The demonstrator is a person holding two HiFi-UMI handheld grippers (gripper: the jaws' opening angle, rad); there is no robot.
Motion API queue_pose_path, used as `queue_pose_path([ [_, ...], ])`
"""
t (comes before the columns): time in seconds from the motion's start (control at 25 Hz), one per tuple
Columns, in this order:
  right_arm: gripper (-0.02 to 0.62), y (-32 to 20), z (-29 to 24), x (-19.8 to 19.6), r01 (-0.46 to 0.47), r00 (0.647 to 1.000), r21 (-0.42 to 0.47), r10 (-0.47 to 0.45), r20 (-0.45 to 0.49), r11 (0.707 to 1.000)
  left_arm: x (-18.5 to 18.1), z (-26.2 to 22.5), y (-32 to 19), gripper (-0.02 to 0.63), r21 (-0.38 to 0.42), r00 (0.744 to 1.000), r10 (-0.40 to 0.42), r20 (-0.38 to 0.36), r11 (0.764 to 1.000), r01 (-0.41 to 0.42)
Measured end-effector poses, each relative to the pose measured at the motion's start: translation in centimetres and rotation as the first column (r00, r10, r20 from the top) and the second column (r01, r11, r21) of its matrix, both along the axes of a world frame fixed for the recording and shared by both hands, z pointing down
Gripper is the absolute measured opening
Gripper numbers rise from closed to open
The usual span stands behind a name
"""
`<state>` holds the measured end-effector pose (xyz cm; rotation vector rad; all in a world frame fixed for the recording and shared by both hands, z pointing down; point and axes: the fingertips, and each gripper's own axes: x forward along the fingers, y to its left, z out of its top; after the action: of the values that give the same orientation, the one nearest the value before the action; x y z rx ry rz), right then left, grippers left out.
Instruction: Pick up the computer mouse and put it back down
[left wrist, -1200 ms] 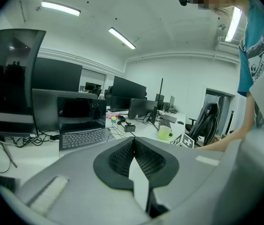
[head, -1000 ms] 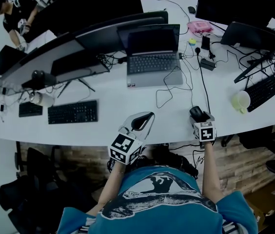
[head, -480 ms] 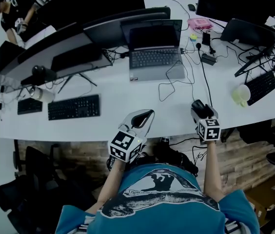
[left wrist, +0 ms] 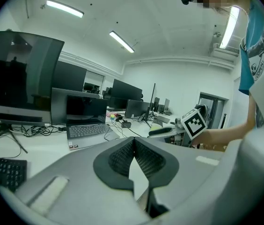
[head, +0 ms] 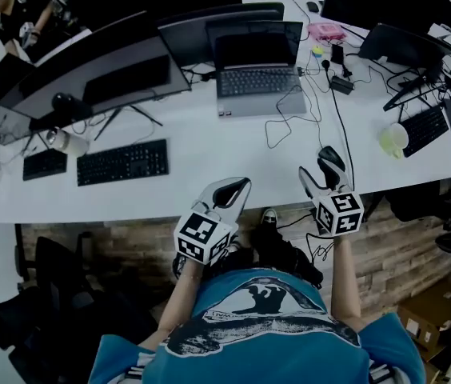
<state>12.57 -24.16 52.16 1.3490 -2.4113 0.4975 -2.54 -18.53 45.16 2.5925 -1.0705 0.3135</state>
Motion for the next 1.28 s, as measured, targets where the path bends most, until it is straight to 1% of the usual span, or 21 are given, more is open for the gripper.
queue_pose_path([
  [0.2,0.189,4.0,-2.5,-4.8,0.063,0.997,0.042,-0.065,0.033,0.997,-2.0,0.3,3.0,0.018,-0.001,1.0,0.005,-0.011,1.0,-0.005],
  [0.36,0.16,7.2,-3.8,-8.2,0.1,0.993,0.067,-0.103,0.049,0.993,-3.6,0.2,5.7,0.018,0.019,1.0,0.009,-0.025,1.0,-0.009],
  [0.56,0.129,11.2,-4.5,-12.1,0.139,0.988,0.086,-0.144,0.058,0.987,-5.7,0.3,9.8,0.018,0.025,0.999,0.01,-0.04,1.0,-0.009],
  [0.72,0.118,14.2,-4.6,-14.4,0.156,0.985,0.089,-0.162,0.065,0.984,-7.7,0.8,12.7,0.018,0.018,0.999,-0.008,-0.048,1.0,0.008],
  [0.96,0.104,17.5,-4.7,-16.9,0.202,0.976,0.091,-0.208,0.061,0.975,-9.8,0.7,15.1,0.018,0.032,0.997,-0.045,-0.064,0.998,0.047],
  [1.16,0.085,19.0,-5.0,-17.6,0.229,0.971,0.094,-0.235,0.05,0.969,-9.8,0.5,16.3,0.018,0.044,0.996,-0.049,-0.076,0.998,0.053],
  [1.28,0.057,19.5,-5.3,-17.5,0.233,0.97,0.097,-0.239,0.046,0.968,-9.5,0.2,16.5,0.018,0.052,0.995,-0.047,-0.084,0.997,0.051],
])
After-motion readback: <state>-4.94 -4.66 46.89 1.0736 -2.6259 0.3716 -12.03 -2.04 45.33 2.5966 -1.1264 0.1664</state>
